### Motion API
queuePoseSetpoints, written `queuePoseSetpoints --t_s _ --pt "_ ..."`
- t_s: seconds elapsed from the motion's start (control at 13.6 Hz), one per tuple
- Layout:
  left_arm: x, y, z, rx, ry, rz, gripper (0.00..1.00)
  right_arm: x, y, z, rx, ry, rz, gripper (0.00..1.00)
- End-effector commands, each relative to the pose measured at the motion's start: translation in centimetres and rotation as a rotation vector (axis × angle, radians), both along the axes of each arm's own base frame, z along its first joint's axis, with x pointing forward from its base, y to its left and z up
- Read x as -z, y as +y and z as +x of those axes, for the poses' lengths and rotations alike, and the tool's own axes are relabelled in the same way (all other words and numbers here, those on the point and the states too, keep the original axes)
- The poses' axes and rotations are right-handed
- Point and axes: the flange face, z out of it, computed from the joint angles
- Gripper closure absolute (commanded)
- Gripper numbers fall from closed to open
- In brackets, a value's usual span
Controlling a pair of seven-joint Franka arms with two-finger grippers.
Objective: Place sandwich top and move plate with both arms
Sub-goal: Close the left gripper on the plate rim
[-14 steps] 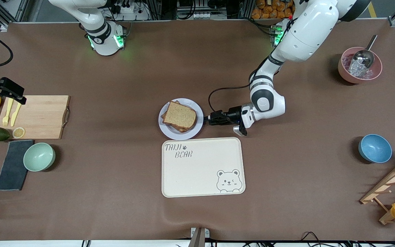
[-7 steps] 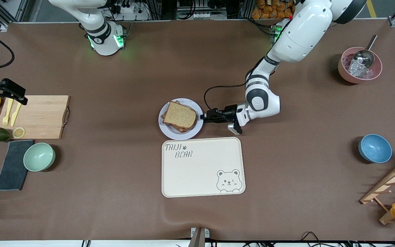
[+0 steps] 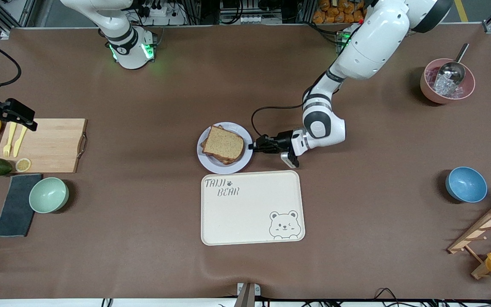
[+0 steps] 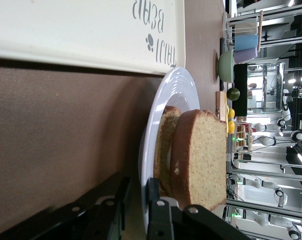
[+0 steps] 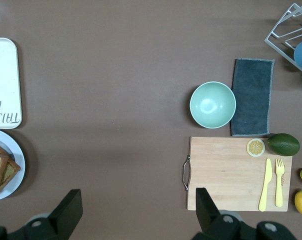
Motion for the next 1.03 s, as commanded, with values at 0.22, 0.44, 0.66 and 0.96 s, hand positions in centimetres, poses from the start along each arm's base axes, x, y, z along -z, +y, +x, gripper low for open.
queuePoseSetpoints --t_s 0.22,0.44,0.66,0.96 --pt "-0.1 -1.3 0.5 -0.002 -0.049 -0.013 1.00 -0.1 0.2 0.0 0.010 0.004 -0.011 0.00" --pt "-0.7 -1.7 1.0 -0.002 -0.059 -0.030 1.00 0.0 0.2 0.0 0.010 0.005 -0.011 0.00" --pt "-1.8 -2.2 1.5 -0.038 -0.061 -0.056 1.00 0.0 0.2 0.0 0.009 0.007 -0.011 0.00" --pt "-3.7 -2.9 1.9 -0.108 -0.050 -0.102 1.00 0.0 0.2 0.0 0.009 0.005 -0.011 0.00"
